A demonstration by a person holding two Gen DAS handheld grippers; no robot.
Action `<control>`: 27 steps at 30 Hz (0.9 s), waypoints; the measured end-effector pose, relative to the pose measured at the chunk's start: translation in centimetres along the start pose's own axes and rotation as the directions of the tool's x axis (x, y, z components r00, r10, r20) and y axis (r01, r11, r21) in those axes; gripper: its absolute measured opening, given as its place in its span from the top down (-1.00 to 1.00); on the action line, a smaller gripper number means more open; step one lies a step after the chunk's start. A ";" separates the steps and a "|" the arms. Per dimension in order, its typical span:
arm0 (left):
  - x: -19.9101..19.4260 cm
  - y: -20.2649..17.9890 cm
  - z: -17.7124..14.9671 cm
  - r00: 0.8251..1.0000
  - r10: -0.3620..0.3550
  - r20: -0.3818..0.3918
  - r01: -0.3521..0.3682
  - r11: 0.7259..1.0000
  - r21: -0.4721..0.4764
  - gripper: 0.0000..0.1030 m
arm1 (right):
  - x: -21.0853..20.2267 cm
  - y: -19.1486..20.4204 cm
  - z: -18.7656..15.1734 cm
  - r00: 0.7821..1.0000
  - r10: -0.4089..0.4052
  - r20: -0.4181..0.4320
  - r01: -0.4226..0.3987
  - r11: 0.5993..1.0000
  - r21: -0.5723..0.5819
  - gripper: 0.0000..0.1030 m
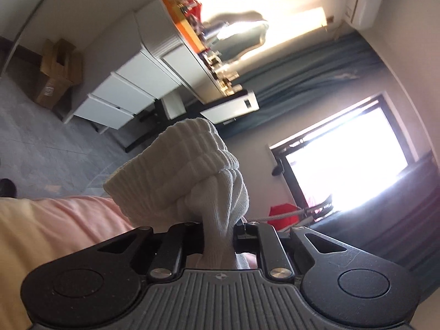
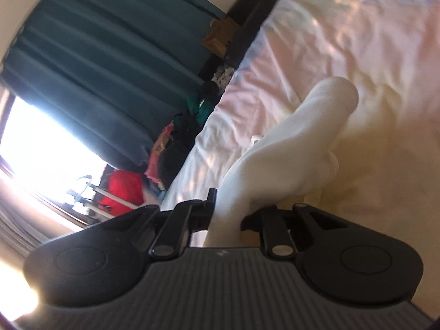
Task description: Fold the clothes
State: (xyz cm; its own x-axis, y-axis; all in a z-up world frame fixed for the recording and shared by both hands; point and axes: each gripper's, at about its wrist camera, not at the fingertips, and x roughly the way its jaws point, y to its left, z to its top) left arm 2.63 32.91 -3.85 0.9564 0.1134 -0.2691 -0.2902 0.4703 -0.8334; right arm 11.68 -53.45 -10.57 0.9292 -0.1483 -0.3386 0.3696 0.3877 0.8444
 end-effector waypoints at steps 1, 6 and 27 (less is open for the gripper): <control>-1.0 0.4 0.3 1.000 0.019 0.011 -0.019 1.000 0.007 0.71 | -0.8 0.2 -0.3 1.000 -0.002 -0.015 0.001 1.000 -0.029 0.71; -1.7 1.8 0.6 0.987 0.158 -0.038 -0.159 0.987 -0.024 0.67 | -1.8 -0.8 -1.3 0.989 -0.077 -0.126 0.063 0.992 -0.109 0.70; -7.6 -2.2 -5.0 0.913 0.395 0.100 -0.406 0.859 0.313 -0.22 | -0.3 -8.1 0.6 0.977 -0.105 -0.185 0.120 0.990 0.075 0.43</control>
State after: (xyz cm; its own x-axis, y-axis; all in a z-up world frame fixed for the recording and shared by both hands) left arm -4.21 26.65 -2.38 0.7619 0.3772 -0.5265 -0.6273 0.6318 -0.4553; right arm 8.38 -57.10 -17.09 0.8680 -0.0174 -0.4962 0.4783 0.2979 0.8262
